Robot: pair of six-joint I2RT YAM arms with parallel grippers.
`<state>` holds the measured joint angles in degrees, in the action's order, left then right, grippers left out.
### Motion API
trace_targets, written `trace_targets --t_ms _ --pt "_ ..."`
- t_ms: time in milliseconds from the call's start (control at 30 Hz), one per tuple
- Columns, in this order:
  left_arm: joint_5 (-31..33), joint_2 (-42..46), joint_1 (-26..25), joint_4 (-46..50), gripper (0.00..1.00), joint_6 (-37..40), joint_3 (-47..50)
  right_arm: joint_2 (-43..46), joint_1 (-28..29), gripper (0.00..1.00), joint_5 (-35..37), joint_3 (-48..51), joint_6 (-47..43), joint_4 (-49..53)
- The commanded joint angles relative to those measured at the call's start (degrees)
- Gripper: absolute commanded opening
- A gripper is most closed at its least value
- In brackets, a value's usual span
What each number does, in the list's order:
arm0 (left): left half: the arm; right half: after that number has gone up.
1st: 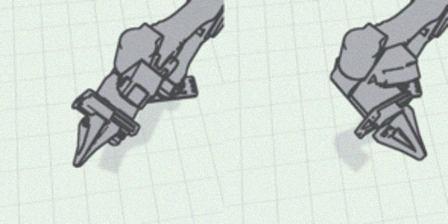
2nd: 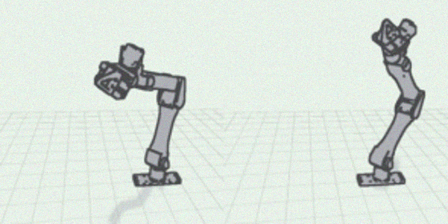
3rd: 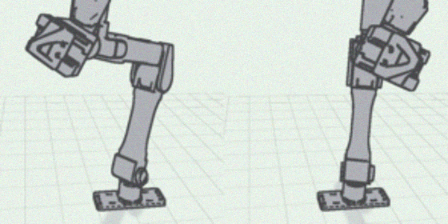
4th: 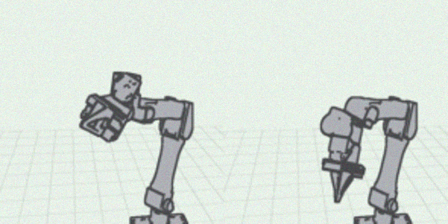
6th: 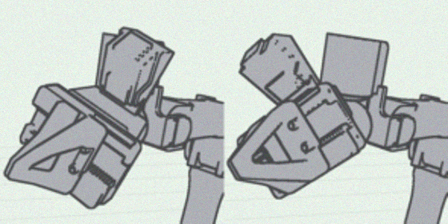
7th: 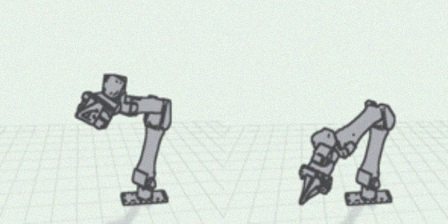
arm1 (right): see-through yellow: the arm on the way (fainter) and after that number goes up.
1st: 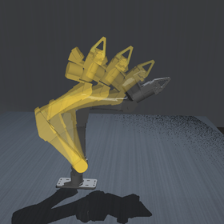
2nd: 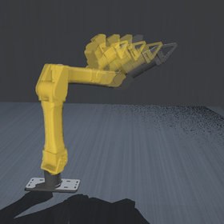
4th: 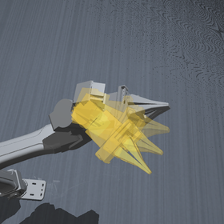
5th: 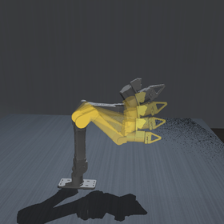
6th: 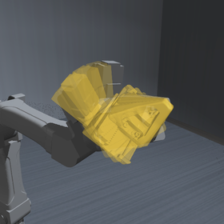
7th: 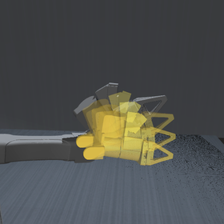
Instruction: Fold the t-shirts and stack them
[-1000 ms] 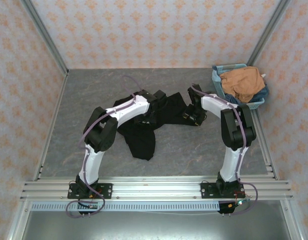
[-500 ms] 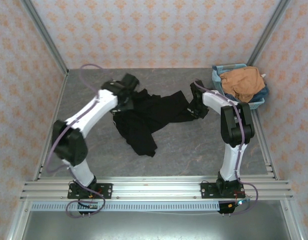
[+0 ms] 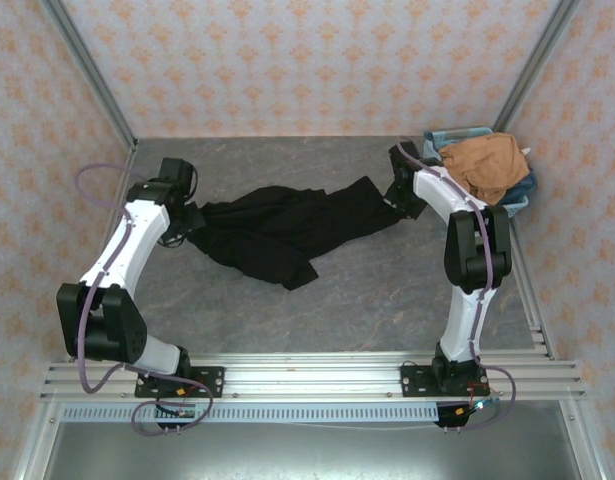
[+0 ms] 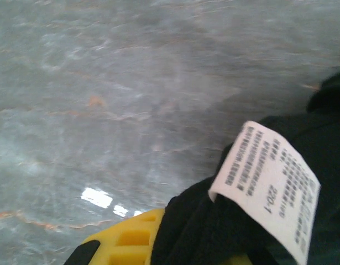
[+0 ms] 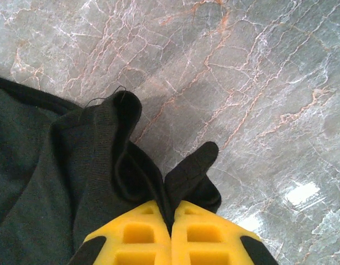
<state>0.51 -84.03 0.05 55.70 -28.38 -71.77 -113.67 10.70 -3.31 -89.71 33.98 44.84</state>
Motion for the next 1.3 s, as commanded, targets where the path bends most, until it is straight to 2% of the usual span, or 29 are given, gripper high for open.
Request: trace_targets --t_ms 0,33,67,100,167,200,333,433,500,567,667,767,967,1133,1267 --pt "8.24 -3.19 3.33 2.54 0.01 -0.32 1.17 -1.36 -0.13 0.00 -2.00 -1.98 -1.63 2.91" --pt "9.90 -4.06 3.44 3.10 0.05 -0.95 0.99 -1.25 0.04 0.01 -2.49 -1.85 -1.71 2.79" --pt "10.31 -4.47 3.37 2.99 0.16 -1.48 1.05 -0.83 0.18 0.07 -2.78 -1.57 -1.81 2.62" --pt "10.37 -4.12 3.03 2.95 0.33 -1.86 1.02 -0.27 0.20 0.13 -3.09 -1.35 -1.96 2.58" --pt "11.38 -2.34 0.81 3.66 0.48 -5.22 0.58 0.79 0.48 0.23 -3.48 -0.92 -2.28 2.84" --pt "12.43 -1.45 -1.38 4.79 0.51 -6.44 -0.10 1.44 0.67 0.27 -3.46 -0.61 -2.49 3.10" --pt "12.27 -0.17 -13.67 8.66 0.53 -10.87 -4.60 4.62 1.47 0.46 -2.62 1.61 -2.52 3.98" --pt "8.49 -3.49 -25.42 7.77 0.52 -11.85 -9.14 7.35 1.79 0.52 -2.22 4.01 -2.43 3.95" --pt "8.05 -10.45 -33.12 10.39 0.51 -11.34 -15.22 9.03 1.95 0.53 -2.21 5.65 -2.29 3.72" --pt "10.59 -17.48 -39.76 13.87 0.51 -9.65 -21.62 10.25 1.96 0.54 -1.91 6.79 -2.18 3.73" --pt "11.00 -27.70 -46.52 16.67 0.51 -7.83 -29.14 12.12 1.54 0.57 -0.34 8.11 -1.80 4.29" --pt "9.40 -33.54 -48.53 16.94 0.51 -8.82 -31.66 14.64 -0.87 0.59 -1.35 10.99 0.25 3.07" --pt "6.03 -39.53 -48.56 13.56 0.52 -9.59 -31.90 18.01 -2.79 0.60 -1.98 12.97 1.36 2.49" --pt "7.62 -44.00 -48.48 14.24 0.52 -9.31 -34.34 18.72 -2.79 0.60 -2.84 14.02 1.37 2.37" --pt "9.08 -45.29 -48.15 12.75 0.51 -9.76 -32.32 19.27 -2.79 0.60 -3.02 14.90 1.20 2.27"
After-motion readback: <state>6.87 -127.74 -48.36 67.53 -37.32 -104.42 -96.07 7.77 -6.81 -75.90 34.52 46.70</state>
